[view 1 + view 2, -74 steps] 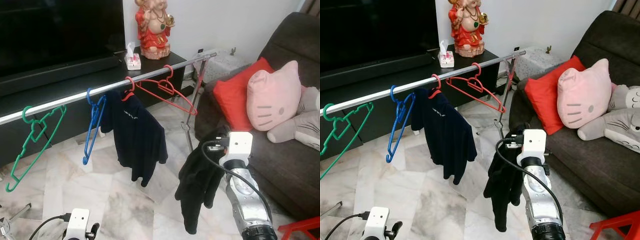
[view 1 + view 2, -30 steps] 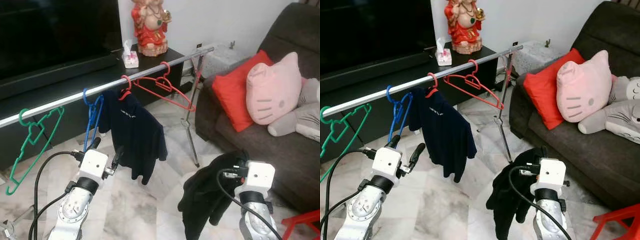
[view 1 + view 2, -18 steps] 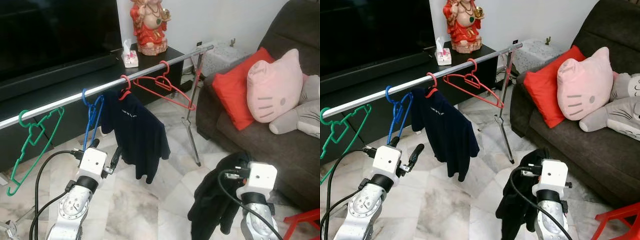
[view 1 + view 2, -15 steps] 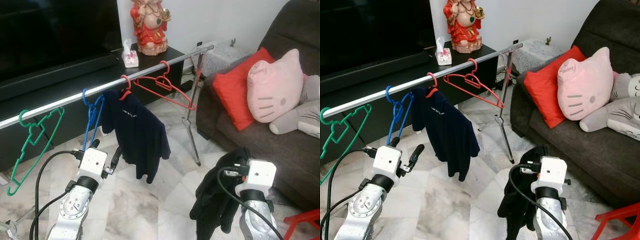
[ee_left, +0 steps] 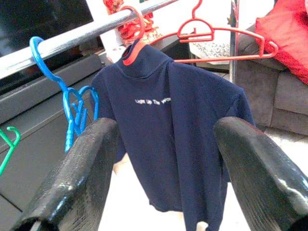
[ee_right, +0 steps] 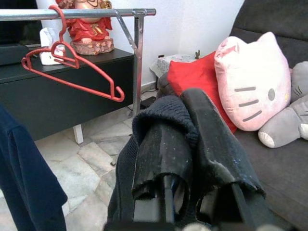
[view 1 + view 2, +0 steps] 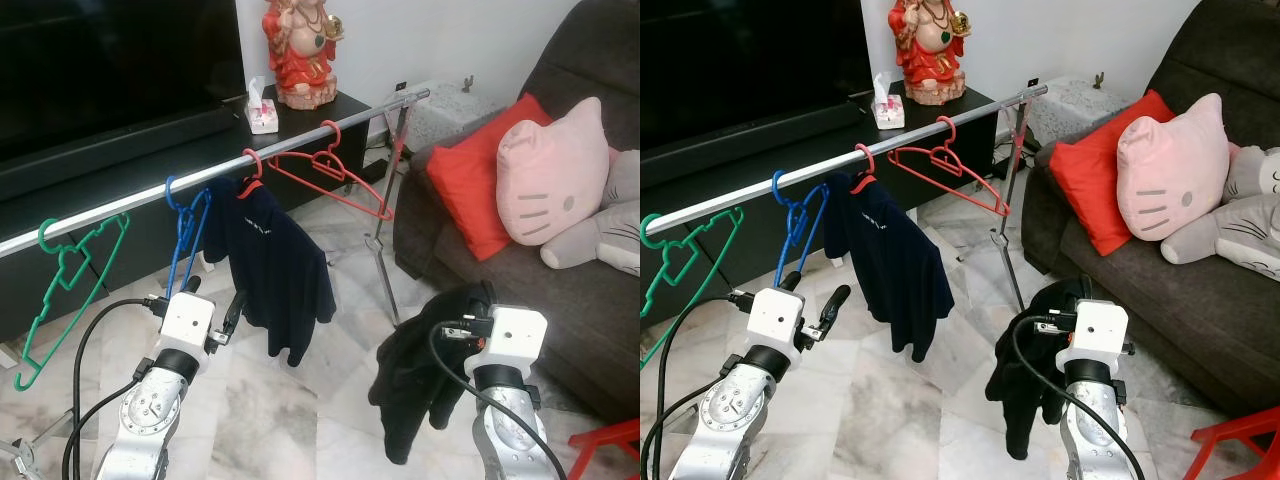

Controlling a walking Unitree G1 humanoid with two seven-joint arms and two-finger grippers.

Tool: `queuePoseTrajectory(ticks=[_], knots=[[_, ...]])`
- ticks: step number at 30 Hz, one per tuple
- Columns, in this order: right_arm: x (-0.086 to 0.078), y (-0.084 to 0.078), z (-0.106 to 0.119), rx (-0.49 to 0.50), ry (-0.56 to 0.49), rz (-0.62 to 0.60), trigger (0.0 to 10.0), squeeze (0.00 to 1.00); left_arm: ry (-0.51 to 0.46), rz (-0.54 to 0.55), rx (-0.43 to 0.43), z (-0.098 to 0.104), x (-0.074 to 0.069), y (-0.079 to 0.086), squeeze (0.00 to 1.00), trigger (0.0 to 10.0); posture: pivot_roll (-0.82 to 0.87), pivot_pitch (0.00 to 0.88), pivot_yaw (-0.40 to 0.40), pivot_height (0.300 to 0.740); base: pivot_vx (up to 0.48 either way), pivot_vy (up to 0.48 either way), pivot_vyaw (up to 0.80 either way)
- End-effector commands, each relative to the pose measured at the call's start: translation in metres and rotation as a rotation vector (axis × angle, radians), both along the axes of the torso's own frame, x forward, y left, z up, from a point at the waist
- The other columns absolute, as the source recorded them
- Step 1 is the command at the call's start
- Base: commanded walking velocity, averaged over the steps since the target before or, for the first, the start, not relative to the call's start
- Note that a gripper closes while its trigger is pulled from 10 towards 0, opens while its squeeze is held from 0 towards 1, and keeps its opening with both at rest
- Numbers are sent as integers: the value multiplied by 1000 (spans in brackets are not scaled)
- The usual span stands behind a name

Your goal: Hang hanger

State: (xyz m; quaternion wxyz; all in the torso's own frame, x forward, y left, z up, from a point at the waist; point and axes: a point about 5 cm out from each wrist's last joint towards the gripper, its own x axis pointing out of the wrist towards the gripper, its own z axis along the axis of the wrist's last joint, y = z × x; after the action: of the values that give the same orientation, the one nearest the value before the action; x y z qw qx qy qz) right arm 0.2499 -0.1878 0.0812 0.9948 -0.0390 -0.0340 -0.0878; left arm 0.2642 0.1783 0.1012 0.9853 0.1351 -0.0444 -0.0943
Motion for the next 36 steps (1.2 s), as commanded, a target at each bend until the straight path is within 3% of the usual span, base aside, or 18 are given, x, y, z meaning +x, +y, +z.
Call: queuePoseTrajectory(ticks=[1, 17, 26, 36], knots=[[4, 1, 5, 4, -21, 0, 10000, 0, 7, -4, -1, 0, 3, -1, 0, 10000, -21, 0, -28, 740, 0, 364, 0], [10, 3, 5, 7, -19, 2, 10000, 0, 7, -5, -8, 2, 4, -3, 0, 10000, -16, 0, -28, 740, 0, 342, 0], [10, 2, 3, 6, -11, -5, 10000, 0, 5, -44, -27, 4, 5, -13, 0, 10000, -14, 0, -29, 740, 0, 0, 0], [-2, -18, -23, 17, 82, -76, 10000, 0, 26, -68, -37, 2, 4, -21, 0, 10000, -17, 0, -32, 740, 0, 0, 0]])
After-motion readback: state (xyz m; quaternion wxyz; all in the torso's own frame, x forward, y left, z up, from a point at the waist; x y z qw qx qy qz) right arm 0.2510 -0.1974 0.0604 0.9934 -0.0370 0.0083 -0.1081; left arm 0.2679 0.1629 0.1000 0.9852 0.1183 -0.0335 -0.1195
